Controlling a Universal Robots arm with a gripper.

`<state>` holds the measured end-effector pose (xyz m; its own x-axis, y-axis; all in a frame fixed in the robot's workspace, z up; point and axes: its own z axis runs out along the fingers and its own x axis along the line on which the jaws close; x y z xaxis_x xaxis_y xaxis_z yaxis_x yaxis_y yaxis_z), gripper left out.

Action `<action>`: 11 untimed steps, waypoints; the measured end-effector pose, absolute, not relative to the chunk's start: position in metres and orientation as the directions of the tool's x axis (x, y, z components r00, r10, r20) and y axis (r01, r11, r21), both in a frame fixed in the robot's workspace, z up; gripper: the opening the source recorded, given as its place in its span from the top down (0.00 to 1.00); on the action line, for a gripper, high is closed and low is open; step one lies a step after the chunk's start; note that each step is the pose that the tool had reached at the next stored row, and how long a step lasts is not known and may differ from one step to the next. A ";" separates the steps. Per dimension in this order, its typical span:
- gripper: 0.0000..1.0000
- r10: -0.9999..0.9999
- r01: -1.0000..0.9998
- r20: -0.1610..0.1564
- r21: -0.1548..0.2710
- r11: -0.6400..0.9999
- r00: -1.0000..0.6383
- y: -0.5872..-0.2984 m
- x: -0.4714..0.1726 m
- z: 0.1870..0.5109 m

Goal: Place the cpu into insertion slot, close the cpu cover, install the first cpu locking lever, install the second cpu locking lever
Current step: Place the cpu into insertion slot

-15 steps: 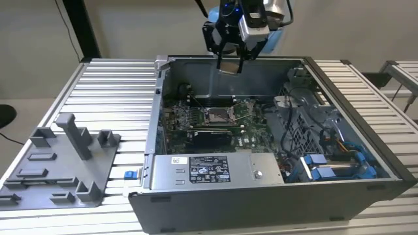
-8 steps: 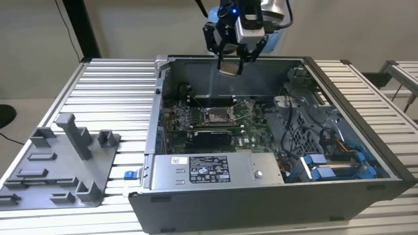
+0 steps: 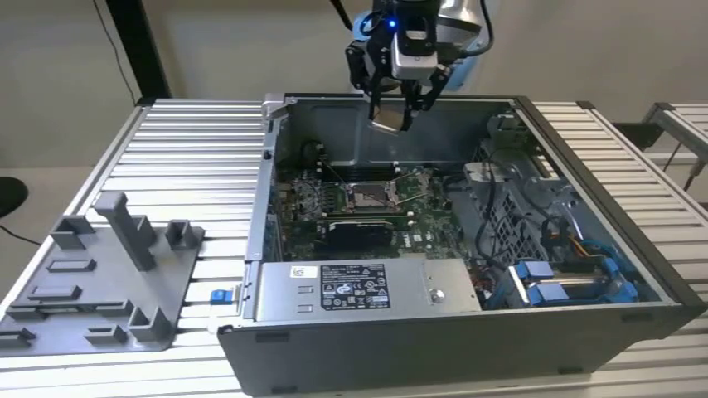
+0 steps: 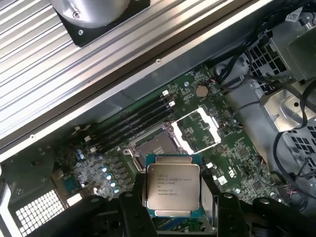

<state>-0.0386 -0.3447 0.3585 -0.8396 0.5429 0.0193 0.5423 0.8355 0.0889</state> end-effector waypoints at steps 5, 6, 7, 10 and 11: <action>1.00 0.601 0.600 0.019 0.089 0.795 -0.799 -0.345 -0.039 0.355; 1.00 0.613 0.612 0.019 0.089 0.786 -0.790 -0.345 -0.039 0.355; 1.00 0.623 0.622 0.019 0.089 0.778 -0.782 -0.345 -0.039 0.354; 1.00 0.655 0.654 0.019 0.089 0.751 -0.755 -0.345 -0.039 0.352; 1.00 0.665 0.664 0.019 0.089 0.743 -0.747 -0.345 -0.039 0.352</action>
